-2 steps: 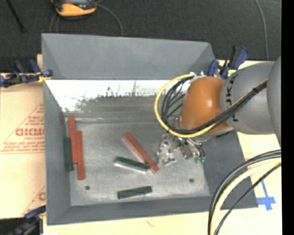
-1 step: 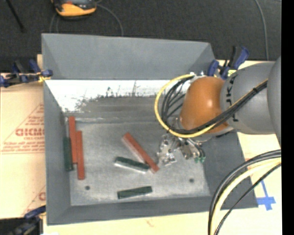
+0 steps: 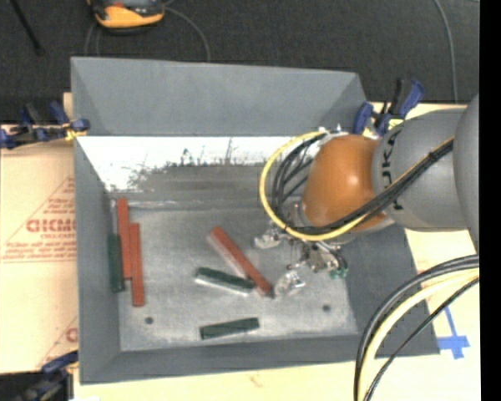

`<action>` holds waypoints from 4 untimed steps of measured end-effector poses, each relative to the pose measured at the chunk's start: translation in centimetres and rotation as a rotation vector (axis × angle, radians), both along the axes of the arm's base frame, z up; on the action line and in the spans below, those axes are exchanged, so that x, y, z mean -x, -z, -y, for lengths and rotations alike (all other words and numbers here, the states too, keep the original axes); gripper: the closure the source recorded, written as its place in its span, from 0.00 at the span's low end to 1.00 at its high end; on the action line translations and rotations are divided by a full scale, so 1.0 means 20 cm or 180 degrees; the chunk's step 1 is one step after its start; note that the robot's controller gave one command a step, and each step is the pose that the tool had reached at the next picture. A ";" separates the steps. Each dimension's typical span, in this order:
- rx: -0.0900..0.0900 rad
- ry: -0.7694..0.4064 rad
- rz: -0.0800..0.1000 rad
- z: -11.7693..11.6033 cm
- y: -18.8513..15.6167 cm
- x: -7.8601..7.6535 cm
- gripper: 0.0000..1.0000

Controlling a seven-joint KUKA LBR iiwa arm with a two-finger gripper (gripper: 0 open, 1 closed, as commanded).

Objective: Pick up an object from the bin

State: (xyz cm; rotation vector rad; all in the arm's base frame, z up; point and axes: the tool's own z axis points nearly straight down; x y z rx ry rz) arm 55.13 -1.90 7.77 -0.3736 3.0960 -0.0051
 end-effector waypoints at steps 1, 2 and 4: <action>0.0001 -0.0019 0.0003 0.00 0.00 0.00 0.00; 0.0015 0.0337 -0.0078 -0.26 -0.01 -0.05 1.00; -0.0007 0.0329 0.0018 -0.28 0.00 -0.08 0.00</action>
Offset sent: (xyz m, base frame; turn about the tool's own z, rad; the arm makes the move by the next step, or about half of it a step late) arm 0.0066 0.0576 -0.0077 0.1061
